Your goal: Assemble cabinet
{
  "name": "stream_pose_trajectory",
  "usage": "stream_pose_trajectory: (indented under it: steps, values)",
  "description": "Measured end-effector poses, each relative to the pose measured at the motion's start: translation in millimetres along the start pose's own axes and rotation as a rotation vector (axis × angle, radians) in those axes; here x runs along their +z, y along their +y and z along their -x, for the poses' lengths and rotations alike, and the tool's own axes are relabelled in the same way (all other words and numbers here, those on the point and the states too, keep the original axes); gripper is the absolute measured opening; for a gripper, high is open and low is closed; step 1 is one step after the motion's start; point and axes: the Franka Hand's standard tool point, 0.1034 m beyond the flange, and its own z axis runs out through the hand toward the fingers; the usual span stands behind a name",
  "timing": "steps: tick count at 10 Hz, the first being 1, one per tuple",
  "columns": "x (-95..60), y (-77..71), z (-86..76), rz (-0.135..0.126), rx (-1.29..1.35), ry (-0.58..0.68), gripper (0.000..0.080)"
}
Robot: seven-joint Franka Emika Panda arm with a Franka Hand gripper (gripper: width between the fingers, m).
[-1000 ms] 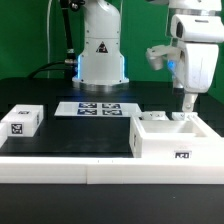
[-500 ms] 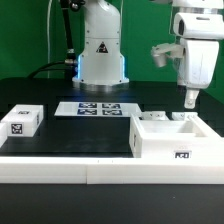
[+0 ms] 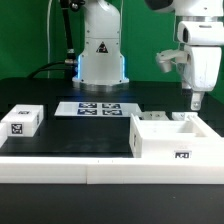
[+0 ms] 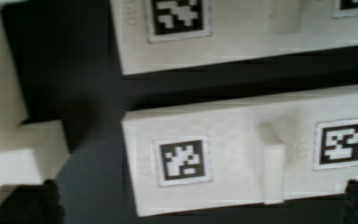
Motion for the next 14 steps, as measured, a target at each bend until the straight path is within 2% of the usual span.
stream_pose_trajectory:
  steps: [3, 5, 8, 10, 11, 12, 13, 14]
  values:
    - [19.8, -15.8, -5.8, 0.000, -0.008, 0.034, 0.0797]
    - [30.5, -21.2, -5.8, -0.017, -0.006, 0.037, 0.0797]
    - [36.8, -24.2, -5.3, -0.031, -0.004, 0.036, 0.0797]
    - [37.0, -24.0, -5.2, -0.031, -0.003, 0.035, 0.0770]
    - [37.3, -24.2, -5.2, -0.032, -0.003, 0.035, 0.0592]
    - [38.2, -24.8, -5.1, -0.034, -0.003, 0.035, 0.0592]
    - [39.6, -25.8, -4.9, -0.037, -0.003, 0.035, 0.0409]
    - [40.2, -26.2, -4.8, -0.038, -0.003, 0.035, 0.0275]
